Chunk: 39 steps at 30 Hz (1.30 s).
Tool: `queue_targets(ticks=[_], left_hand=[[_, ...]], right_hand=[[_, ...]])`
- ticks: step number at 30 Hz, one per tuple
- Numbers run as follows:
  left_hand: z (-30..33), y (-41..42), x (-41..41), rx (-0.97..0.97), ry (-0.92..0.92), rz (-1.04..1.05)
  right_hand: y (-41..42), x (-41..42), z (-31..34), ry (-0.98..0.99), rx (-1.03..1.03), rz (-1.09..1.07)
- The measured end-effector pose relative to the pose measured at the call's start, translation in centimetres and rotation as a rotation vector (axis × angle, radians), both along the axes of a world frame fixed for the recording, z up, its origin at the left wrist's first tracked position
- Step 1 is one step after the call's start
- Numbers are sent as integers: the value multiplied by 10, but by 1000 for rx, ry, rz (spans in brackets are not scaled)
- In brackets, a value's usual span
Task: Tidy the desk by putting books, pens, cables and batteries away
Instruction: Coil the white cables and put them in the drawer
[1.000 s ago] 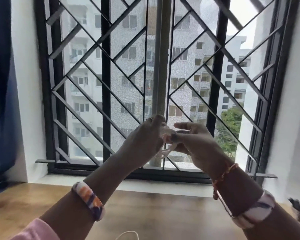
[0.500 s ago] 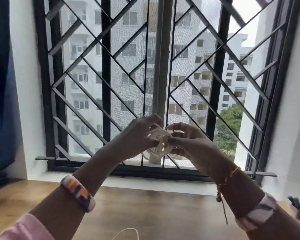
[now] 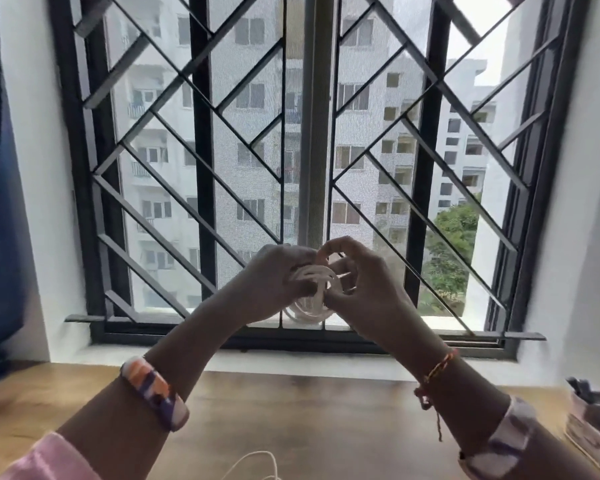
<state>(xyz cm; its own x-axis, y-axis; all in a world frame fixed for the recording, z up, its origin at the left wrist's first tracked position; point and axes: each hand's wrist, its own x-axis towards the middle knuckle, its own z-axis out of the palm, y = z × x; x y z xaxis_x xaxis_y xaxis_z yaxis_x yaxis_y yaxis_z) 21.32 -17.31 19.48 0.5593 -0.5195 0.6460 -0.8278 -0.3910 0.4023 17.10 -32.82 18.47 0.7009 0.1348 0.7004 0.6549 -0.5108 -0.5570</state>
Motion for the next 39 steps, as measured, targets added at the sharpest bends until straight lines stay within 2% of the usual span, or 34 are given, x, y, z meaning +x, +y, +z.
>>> queue_targets(ticks=[2,3,5,9,12,14,17,18,24,26,28,31,33,35,37,39], left_hand=[[1,-7,-4,-20,-220,128],[2,-9,-6,-32,-265,157],[0,-9,-6,-71,-225,164],[-7,-8,-2,-166,-60,111],[-10,-10,-1,-193,-43,127],[-12,-10,-2,-271,-40,144],[-11,-13,-7,-416,-4,169],[-11,-15,-8,-469,32,173],[-13,-18,-16,-658,365,51],[-13,-18,-19,-640,492,9],[-15,-17,-17,-590,552,71],[-22,-17,-14,-502,540,193],[-25,-19,-15,-445,550,200],[-26,-21,-15,-416,545,174],[-21,-21,-16,-394,488,150],[-17,-18,-17,-353,368,153]], right_hand=[[5,-1,-8,-34,35,-94],[7,-2,-11,0,86,-84],[10,-3,-15,57,153,-38],[13,2,-23,-173,-104,-118],[15,6,-32,-169,-165,-192],[14,4,-33,49,38,-145],[18,-8,-31,607,471,211],[18,-9,-32,638,499,279],[7,-6,-35,480,433,388],[4,-4,-36,455,410,356],[1,-1,-35,370,380,250],[-7,8,-34,71,276,65],[-8,10,-32,-131,59,66],[-5,13,-31,-239,-89,59],[-5,14,-28,-221,-2,126],[-8,8,-19,-102,237,250]])
